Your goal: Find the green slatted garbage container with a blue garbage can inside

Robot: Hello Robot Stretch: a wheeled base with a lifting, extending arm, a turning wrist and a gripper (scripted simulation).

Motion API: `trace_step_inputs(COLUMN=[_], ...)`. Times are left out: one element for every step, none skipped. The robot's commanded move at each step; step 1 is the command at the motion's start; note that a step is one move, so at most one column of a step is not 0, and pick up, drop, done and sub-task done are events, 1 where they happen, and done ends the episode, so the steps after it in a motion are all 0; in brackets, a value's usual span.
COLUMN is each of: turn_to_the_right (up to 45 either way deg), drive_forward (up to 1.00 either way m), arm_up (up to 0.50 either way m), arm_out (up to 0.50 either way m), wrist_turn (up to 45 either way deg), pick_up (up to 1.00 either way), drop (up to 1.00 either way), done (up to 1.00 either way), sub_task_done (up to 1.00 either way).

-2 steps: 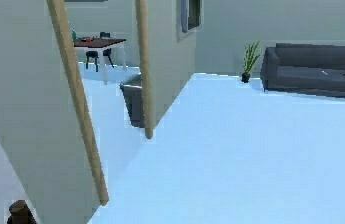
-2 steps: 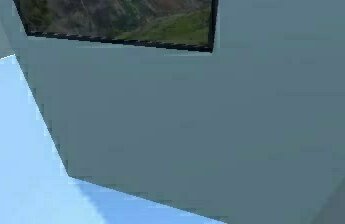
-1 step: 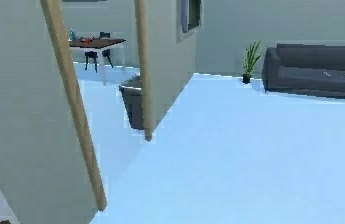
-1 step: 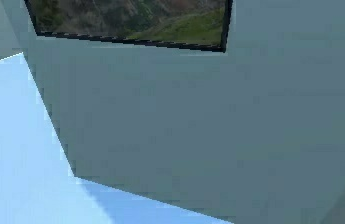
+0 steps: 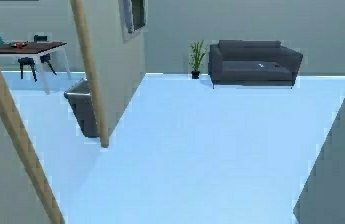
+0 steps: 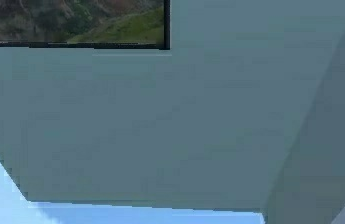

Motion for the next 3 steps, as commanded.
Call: trace_step_inputs(turn_to_the_right=[0.0,-21.0,0.0], drive_forward=[0.45,0.0,0.9], arm_up=[0.0,0.0,0.0], arm_out=[0.0,0.0,0.0], wrist_turn=[0.0,0.0,0.0], pick_up=[0.0,0.0,0.0], drop=[0.0,0.0,0.0], done=[0.0,0.0,0.0], sub_task_done=[0.0,0.0,0.0])
